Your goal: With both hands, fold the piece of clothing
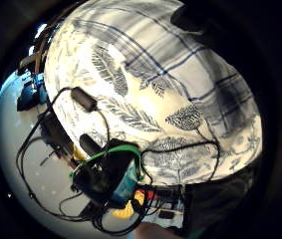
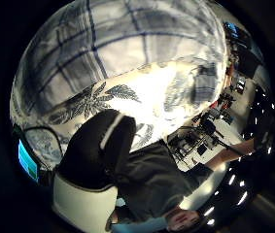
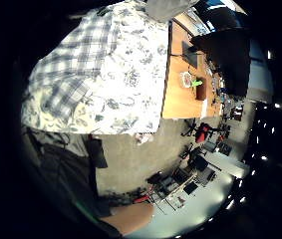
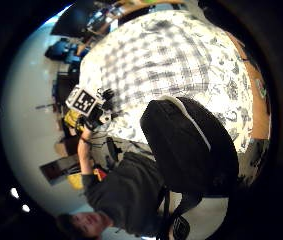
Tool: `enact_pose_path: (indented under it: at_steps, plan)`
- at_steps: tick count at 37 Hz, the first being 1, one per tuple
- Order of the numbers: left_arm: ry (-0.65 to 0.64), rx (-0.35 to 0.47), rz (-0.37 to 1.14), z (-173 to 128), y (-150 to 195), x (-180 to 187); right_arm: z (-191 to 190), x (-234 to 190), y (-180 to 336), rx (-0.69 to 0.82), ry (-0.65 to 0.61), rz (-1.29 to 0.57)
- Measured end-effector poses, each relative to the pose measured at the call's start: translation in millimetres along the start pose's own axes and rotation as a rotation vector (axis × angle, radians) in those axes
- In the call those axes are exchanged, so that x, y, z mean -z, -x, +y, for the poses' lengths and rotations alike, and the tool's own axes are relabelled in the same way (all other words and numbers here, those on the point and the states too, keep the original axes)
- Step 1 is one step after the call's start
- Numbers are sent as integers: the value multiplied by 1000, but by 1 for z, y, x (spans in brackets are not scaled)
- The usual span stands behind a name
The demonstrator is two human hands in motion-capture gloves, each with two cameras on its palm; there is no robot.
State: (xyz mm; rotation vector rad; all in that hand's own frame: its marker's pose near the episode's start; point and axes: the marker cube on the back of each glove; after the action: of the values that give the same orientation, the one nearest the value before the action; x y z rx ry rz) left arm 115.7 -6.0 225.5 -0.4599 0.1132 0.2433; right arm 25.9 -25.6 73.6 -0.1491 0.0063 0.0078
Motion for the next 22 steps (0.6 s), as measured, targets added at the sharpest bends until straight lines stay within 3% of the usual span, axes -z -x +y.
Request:
enact_pose_path:
  at_steps: [2,6,10,18,22]
  plan:
    - [-31,5,-16,-3,-3,-5,0,-5,-1,-1,14,2]
    - [-227,-59,-34,-18,-8,0,-7,-16,-6,3,28,2]
    - [-330,3,-76,-22,-3,12,-12,-24,-8,-7,40,4]
    - [-332,71,-113,-20,-1,38,-11,-40,2,40,87,-9]
    - [-334,46,-125,-27,-3,54,-13,-57,11,85,125,-29]
